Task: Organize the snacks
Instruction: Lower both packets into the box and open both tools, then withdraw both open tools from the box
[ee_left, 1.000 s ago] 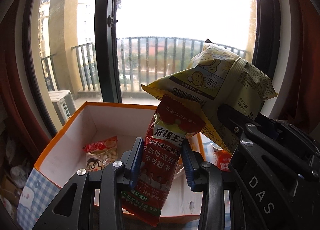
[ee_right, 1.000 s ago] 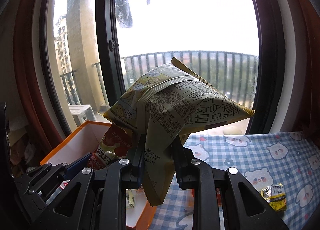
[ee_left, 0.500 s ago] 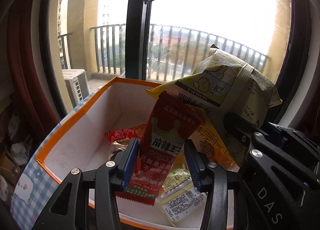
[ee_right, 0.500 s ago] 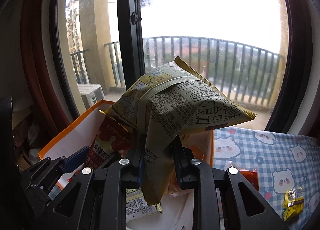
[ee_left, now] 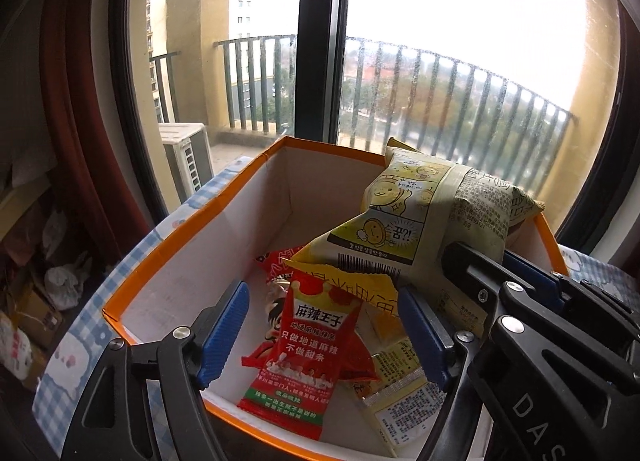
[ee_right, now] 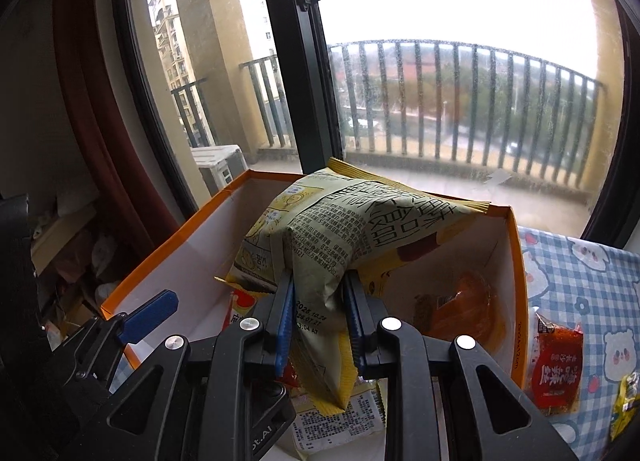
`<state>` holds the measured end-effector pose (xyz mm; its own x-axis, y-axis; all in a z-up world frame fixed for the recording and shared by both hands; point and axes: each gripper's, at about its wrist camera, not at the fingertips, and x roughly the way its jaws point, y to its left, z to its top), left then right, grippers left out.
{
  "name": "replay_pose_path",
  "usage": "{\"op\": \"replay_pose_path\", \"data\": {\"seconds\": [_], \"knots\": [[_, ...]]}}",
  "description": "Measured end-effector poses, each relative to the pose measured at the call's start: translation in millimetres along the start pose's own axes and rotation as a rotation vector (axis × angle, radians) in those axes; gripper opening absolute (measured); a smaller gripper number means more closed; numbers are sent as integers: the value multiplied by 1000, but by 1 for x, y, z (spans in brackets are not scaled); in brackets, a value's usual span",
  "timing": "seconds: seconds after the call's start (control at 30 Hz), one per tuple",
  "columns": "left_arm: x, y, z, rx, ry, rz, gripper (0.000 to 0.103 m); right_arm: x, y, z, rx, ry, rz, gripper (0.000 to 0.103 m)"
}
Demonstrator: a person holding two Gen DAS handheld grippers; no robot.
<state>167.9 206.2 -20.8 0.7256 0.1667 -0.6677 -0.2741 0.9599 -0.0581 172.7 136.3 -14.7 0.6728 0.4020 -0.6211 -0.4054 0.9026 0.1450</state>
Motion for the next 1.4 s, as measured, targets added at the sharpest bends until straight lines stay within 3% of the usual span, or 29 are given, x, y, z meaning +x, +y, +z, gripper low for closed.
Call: {"op": "replay_pose_path", "data": {"seconds": [0.07, 0.13, 0.2, 0.37, 0.53, 1.4], "knots": [[-3, -3, -3, 19, 10, 3, 79, 2, -2, 0, 1, 26, 9, 29], [-7, -5, -6, 28, 16, -15, 81, 3, -3, -1, 7, 61, 14, 42], [-13, -8, -9, 37, -2, -27, 85, 2, -9, -4, 32, 78, 17, 77], [-24, -19, -18, 73, -15, -62, 88, -8, -18, -11, 72, 102, 24, 87], [-37, -21, -23, 84, -30, -63, 88, -20, -17, -16, 46, 91, -37, 88], [-110, -69, -50, 134, -123, -128, 90, -121, -41, -39, -3, -60, -110, 88]]}}
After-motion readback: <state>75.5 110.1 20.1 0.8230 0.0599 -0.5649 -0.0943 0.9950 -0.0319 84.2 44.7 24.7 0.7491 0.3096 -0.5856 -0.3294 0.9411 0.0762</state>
